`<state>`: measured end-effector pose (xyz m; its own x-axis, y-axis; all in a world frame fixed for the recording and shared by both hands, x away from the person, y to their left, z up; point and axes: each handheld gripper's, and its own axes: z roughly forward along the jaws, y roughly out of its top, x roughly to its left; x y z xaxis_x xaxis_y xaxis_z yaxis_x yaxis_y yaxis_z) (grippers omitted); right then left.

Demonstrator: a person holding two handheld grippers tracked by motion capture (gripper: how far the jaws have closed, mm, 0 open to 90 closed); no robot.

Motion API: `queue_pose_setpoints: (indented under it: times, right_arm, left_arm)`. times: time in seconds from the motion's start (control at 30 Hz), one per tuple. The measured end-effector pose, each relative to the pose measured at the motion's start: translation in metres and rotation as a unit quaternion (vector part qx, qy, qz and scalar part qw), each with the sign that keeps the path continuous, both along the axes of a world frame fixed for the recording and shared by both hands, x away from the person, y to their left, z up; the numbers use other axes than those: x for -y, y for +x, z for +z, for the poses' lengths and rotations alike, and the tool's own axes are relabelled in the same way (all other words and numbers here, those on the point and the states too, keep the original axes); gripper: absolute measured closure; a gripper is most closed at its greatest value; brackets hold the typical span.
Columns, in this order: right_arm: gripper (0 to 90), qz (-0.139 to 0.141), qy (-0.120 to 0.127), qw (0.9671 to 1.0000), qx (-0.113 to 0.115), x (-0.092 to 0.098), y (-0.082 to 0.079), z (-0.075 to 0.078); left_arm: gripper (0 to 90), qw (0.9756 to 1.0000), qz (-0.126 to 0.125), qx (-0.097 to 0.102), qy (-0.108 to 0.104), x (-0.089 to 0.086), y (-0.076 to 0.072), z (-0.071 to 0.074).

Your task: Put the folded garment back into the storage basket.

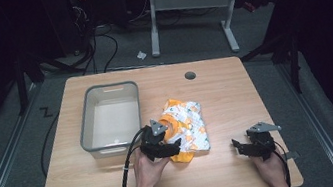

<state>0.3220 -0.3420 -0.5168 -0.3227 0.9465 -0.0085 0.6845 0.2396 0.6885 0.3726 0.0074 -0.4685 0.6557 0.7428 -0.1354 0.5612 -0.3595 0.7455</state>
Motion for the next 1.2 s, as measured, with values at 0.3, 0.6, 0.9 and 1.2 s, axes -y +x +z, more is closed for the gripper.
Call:
queue_pose_setpoints:
  times: [0.3, 0.6, 0.9, 1.2]
  right_arm:
    - [27.8, 0.000, 0.001, 1.0000, -0.001, 0.000, 0.000, 0.000]
    - [27.8, 0.001, 0.001, 1.0000, -0.001, 0.000, 0.000, 0.000]
    - [27.8, 0.001, 0.000, 1.0000, 0.000, 0.000, 0.000, 0.000]
    - [27.8, 0.001, 0.000, 1.0000, 0.000, 0.000, 0.000, 0.000]
  left_arm:
    - [21.3, 0.9999, 0.005, -0.004, 0.007, 0.012, 0.014, -0.001]
    - [18.7, 0.9997, 0.015, -0.012, 0.015, 0.024, 0.032, -0.002]
    - [16.7, 0.9990, 0.022, -0.017, 0.036, 0.036, 0.047, -0.006]
    - [16.7, 0.9973, 0.038, -0.045, 0.043, 0.040, 0.058, -0.022]
